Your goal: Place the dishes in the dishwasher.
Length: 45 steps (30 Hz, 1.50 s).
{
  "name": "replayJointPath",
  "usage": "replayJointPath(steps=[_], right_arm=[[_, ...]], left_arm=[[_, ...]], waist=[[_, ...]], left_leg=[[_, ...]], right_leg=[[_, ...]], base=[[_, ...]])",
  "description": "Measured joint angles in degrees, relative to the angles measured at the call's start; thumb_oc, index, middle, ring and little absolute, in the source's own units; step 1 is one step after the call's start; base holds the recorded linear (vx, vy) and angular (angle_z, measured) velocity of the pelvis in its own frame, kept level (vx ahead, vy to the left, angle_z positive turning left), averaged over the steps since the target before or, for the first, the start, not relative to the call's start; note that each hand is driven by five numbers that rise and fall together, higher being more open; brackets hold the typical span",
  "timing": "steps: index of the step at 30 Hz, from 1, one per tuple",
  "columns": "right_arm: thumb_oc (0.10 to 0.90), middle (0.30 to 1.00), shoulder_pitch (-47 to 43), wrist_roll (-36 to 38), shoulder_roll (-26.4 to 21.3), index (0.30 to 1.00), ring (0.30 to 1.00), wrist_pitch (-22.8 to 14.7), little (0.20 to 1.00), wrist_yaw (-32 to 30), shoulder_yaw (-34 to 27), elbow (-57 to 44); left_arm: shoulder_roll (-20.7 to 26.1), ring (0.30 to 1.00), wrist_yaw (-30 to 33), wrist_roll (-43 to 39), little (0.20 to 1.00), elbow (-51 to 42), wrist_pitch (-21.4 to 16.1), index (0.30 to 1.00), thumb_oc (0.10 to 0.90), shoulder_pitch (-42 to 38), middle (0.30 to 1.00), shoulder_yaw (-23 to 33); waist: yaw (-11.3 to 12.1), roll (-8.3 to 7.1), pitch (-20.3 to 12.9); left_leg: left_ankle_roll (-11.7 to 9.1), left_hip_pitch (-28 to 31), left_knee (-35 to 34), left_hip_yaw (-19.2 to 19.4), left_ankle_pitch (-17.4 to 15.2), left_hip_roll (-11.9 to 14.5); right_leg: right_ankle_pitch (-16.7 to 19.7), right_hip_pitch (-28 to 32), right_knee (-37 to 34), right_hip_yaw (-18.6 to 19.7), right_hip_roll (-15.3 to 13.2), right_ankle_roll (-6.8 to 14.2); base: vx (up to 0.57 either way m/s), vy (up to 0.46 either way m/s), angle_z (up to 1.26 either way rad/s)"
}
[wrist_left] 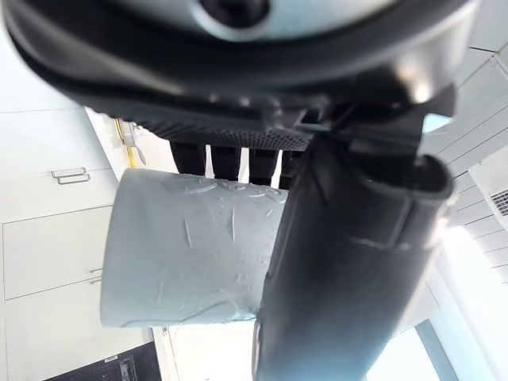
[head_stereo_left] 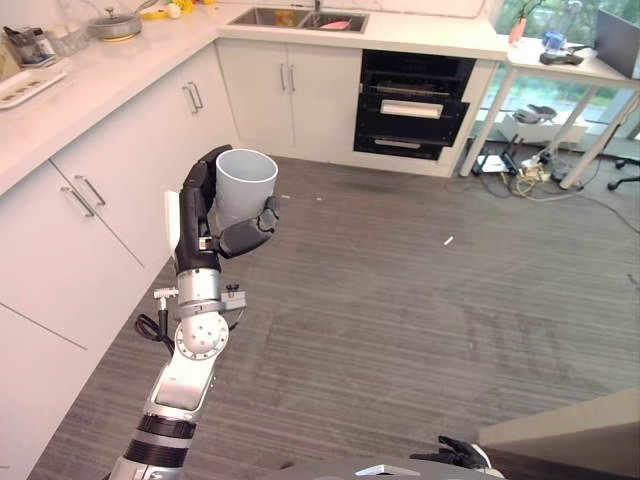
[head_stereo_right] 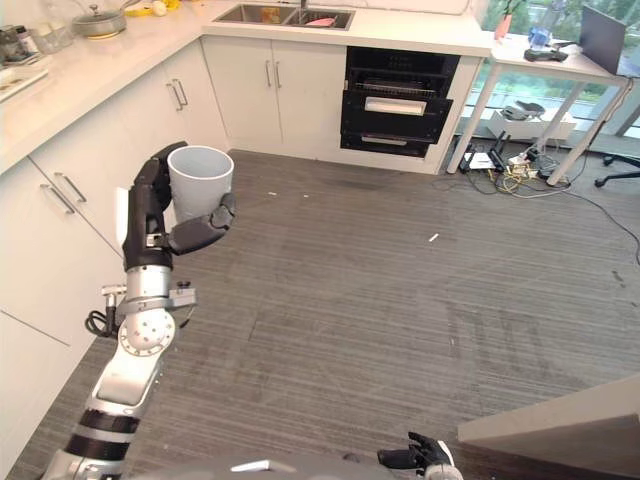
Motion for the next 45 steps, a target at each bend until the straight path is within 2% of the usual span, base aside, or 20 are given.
replayJointPath(steps=[8, 12, 15, 16, 17, 19, 24, 25, 26, 27, 28, 29, 32, 33, 35, 37, 39, 41, 43, 45], right_arm=[[0.8, 0.9, 0.0, 0.1, -0.7, 0.9, 0.9, -1.0, 0.9, -1.2, -0.6, 0.1], [0.8, 0.9, -1.7, 0.1, -0.9, 0.9, 0.9, -1.1, 0.9, -1.3, -0.6, 0.0], [0.8, 0.9, -1.4, 0.0, -0.9, 0.9, 0.9, -0.8, 0.9, -1.3, -0.7, 0.0], [0.8, 0.9, -0.8, 0.0, -1.1, 0.9, 0.9, -0.5, 0.9, -1.5, -1.1, 0.3], [0.8, 0.9, -0.8, 0.0, -1.6, 0.9, 0.9, -0.2, 0.9, -1.7, -1.1, 0.4], [0.8, 0.9, -1.7, 0.0, -3.2, 0.9, 0.9, 0.9, 0.9, -2.1, -1.1, 1.9], [0.8, 0.9, -1.0, -0.6, -4.0, 0.9, 0.9, 0.9, 0.9, -2.0, 0.7, 1.2], [0.8, 0.9, -0.1, -0.6, -3.6, 0.9, 0.9, 0.8, 0.9, -1.8, 0.1, 0.6], [0.8, 0.9, 0.8, -0.5, -1.4, 0.9, 0.9, 0.8, 0.9, -1.2, 0.1, 0.4], [0.8, 0.9, 0.8, -0.5, -1.4, 0.9, 0.9, 0.8, 0.9, -1.2, 0.1, 0.4], [0.8, 0.9, 1.0, -0.5, -0.5, 0.9, 0.9, 0.8, 0.9, -0.5, 0.7, 0.4], [0.8, 0.9, 1.9, -0.5, 1.4, 0.9, 0.9, 0.4, 0.9, -0.3, 1.7, 0.1], [0.8, 0.9, 3.4, -0.1, 3.2, 0.9, 0.9, -0.3, 0.9, -1.1, -1.3, -3.6], [0.8, 0.9, 3.5, 0.4, 3.2, 0.9, 0.9, 0.1, 0.9, -1.0, -2.6, -5.0], [0.8, 0.9, 3.1, 1.8, 2.4, 0.9, 0.9, 0.0, 0.9, -1.0, -2.7, -5.9], [0.8, 0.9, 2.2, 1.8, 1.5, 0.9, 0.9, -0.3, 0.9, -1.0, -2.7, -6.8], [0.8, 0.9, 2.2, 1.8, 0.8, 0.9, 0.9, -0.5, 0.9, -0.7, -2.8, -6.9], [0.8, 0.9, 2.4, 2.1, 0.5, 0.9, 0.9, -1.2, 0.9, -0.2, -2.8, -6.7], [0.8, 0.9, 5.8, 2.4, 0.7, 0.9, 0.9, -0.5, 0.9, 0.4, -2.7, -4.9], [0.8, 0.9, 9.4, 3.8, 1.0, 0.9, 0.9, 0.4, 0.9, 0.6, -2.7, -2.9]], left_arm=[[-0.3, 0.3, 1.7, -0.1, 0.3, 1.7, 1.0, 0.3, 0.4, 0.2, 0.3, 1.8], [-0.3, 0.3, 1.8, -0.3, 0.3, 4.7, 1.0, 0.3, 0.4, -0.3, 0.3, 2.8], [-0.4, 0.3, 0.3, -0.8, 0.3, 9.2, 1.5, 0.3, 0.4, 1.1, 0.3, 2.4], [-0.9, 0.3, -0.5, -0.9, 0.3, 10.4, 1.5, 0.3, 0.4, 1.6, 0.3, 2.2], [-1.7, 0.3, -0.9, -1.0, 0.3, 11.0, 1.6, 0.3, 0.4, 1.7, 0.3, 2.2], [-3.7, 0.3, -1.9, -1.6, 0.3, 12.6, 1.6, 0.3, 0.4, 3.1, 0.3, 2.0], [-5.3, 0.3, -3.4, -3.1, 0.3, 13.6, 2.7, 0.3, 0.4, 7.6, 0.3, 2.7], [-5.1, 0.3, -3.7, -3.0, 0.3, 13.6, 2.8, 0.3, 0.4, 7.8, 0.3, 2.4], [-4.0, 0.3, -3.8, -3.0, 0.3, 13.6, 2.9, 0.3, 0.4, 7.3, 0.3, 2.8], [-4.0, 0.3, -3.8, -3.0, 0.3, 13.6, 2.9, 0.3, 0.4, 7.3, 0.3, 2.8], [-3.1, 0.3, -3.8, -2.8, 0.3, 13.6, 3.6, 0.3, 0.4, 6.7, 0.3, 2.8], [-1.1, 0.3, -4.5, -2.5, 0.3, 13.3, 4.2, 0.3, 0.4, 6.3, 0.3, 2.1], [0.5, 0.3, -4.9, -1.6, 0.3, 12.5, 4.2, 0.3, 0.4, 3.5, 0.3, 1.3], [1.0, 0.3, -4.6, -1.1, 0.3, 11.9, 4.2, 0.3, 0.4, 3.4, 0.3, 1.1], [1.4, 0.3, -4.9, -0.1, 0.3, 11.7, 4.3, 0.3, 0.4, 3.2, 0.3, 0.3], [1.3, 0.3, -4.8, -0.1, 0.3, 11.4, 4.3, 0.3, 0.4, 2.9, 0.3, -0.1], [1.0, 0.3, -4.9, -0.1, 0.3, 11.2, 4.3, 0.3, 0.4, 2.8, 0.3, -0.5], [0.8, 0.3, -5.8, -0.1, 0.3, 11.3, 4.2, 0.3, 0.4, 1.2, 0.3, -2.2], [0.7, 0.3, -6.8, -0.1, 0.3, 11.6, 4.2, 0.3, 0.4, 1.5, 0.3, -3.8], [0.4, 0.3, -7.2, -0.1, 0.3, 11.7, 4.1, 0.3, 0.4, 2.0, 0.3, -4.9]], waist=[[1.5, 1.83, 2.3], [1.7, -0.8, 6.4], [3.2, -3.4, 9.7], [3.1, -3.61, 9.7], [3.3, -3.4, 10.3], [3.6, -1.16, 10.1], [6.1, 0.76, 8.3], [6.1, 0.37, 7.0], [6.1, -2.59, 5.8], [6.1, -2.59, 5.8], [5.8, -3.77, 5.5], [5.0, -5.34, 3.8], [2.1, -6.25, 3.1], [1.6, -6.5, 3.0], [0.6, -4.23, 3.3], [-0.7, -1.92, 4.3], [-1.7, -0.52, 4.8], [-4.6, 1.38, 6.8], [-5.2, -0.21, 6.2], [-5.0, -0.54, 3.9]], left_leg=[[-2.0, -1.6, 0.9, -4.2, 1.8, 1.8], [-4.2, -10.2, 14.2, -3.3, 3.0, -0.5], [-7.0, -20.5, 31.2, 4.8, 4.8, 1.0], [-6.3, -21.0, 23.3, 11.0, 4.8, 2.4], [-5.7, -20.2, 16.1, 12.5, 4.7, 2.5], [-6.8, -19.7, -1.1, 10.8, 4.4, 2.5], [-3.9, -17.9, -0.7, 11.0, 6.8, 4.8], [-3.0, -17.4, -0.6, 11.8, 7.5, 4.1], [0.8, -14.7, -0.5, 13.5, 11.7, 2.0], [0.8, -14.7, -0.5, 13.5, 11.7, 2.0], [2.7, -12.9, -0.5, 14.1, 11.9, 1.5], [4.7, -10.5, -0.2, 14.7, 10.5, 1.2], [6.2, -7.3, 0.9, 15.2, 4.0, -0.6], [5.3, -5.9, 1.0, 14.9, 3.6, -1.2], [8.4, -1.9, 1.2, 13.1, 0.0, -1.7], [8.3, 1.4, 1.3, 10.2, -3.7, -1.3], [7.9, 2.5, 1.7, 8.5, -5.5, -0.5], [7.0, 4.9, 2.0, 3.7, -8.3, 1.9], [4.5, 11.2, -0.2, 2.0, -11.8, 1.7], [3.3, 15.0, -0.5, -0.8, -17.0, 3.9]], right_leg=[[-1.1, 0.0, -0.1, -3.2, 2.1, -1.0], [-2.2, -2.2, 2.4, 0.2, 0.9, -3.6], [-3.0, -1.1, 3.8, -0.4, 0.0, -6.4], [-3.1, -0.6, 2.0, -1.2, 0.1, -6.7], [-3.0, -0.5, 2.0, -1.2, 0.3, -6.7], [-2.3, 0.2, 0.8, 0.2, 2.3, -6.3], [-6.2, 5.7, 0.5, 8.3, 4.7, -7.1], [-7.3, 6.5, 0.2, 8.8, 4.4, -6.5], [-10.2, 8.0, 2.1, 9.5, 1.8, -4.8], [-10.2, 8.0, 2.1, 9.5, 1.8, -4.8], [-11.5, 7.1, 7.4, 8.6, 1.2, -2.5], [-12.3, 4.6, 16.1, 6.4, 0.1, 3.1], [-5.8, -5.4, 41.5, 6.5, -0.7, 12.3], [0.6, -11.1, 52.6, 5.6, -1.8, 11.9], [-2.8, -18.8, 60.2, 4.7, -2.2, 9.4], [-5.4, -26.8, 66.0, 4.6, -1.3, 7.7], [-7.8, -31.2, 64.0, 6.2, 2.0, 7.9], [-9.4, -35.1, 37.7, 4.8, 4.5, 5.0], [-8.8, -34.3, 18.4, 3.9, 2.0, 4.0], [-7.4, -34.1, 15.4, 5.4, 2.2, 5.0]], base=[[0.02, -0.081, 0.27], [0.05, -0.083, 0.25], [0.33, 0.026, 0.18], [0.4, 0.128, 0.28], [0.54, 0.171, 0.26], [0.36, 0.111, -0.17], [0.55, 0.183, -0.72], [0.52, 0.282, -0.58], [0.42, 0.235, -0.3], [0.25, 0.139, -0.38], [0.24, 0.175, -0.24], [0.51, 0.35, -0.32], [0.42, 0.316, 0.27], [0.26, 0.195, 0.33], [0.4, 0.281, 0.25], [0.54, 0.224, 0.42], [0.38, 0.075, 0.45], [0.45, 0.029, 1.21], [0.54, 0.002, 1.23], [0.48, -0.036, 0.94]])
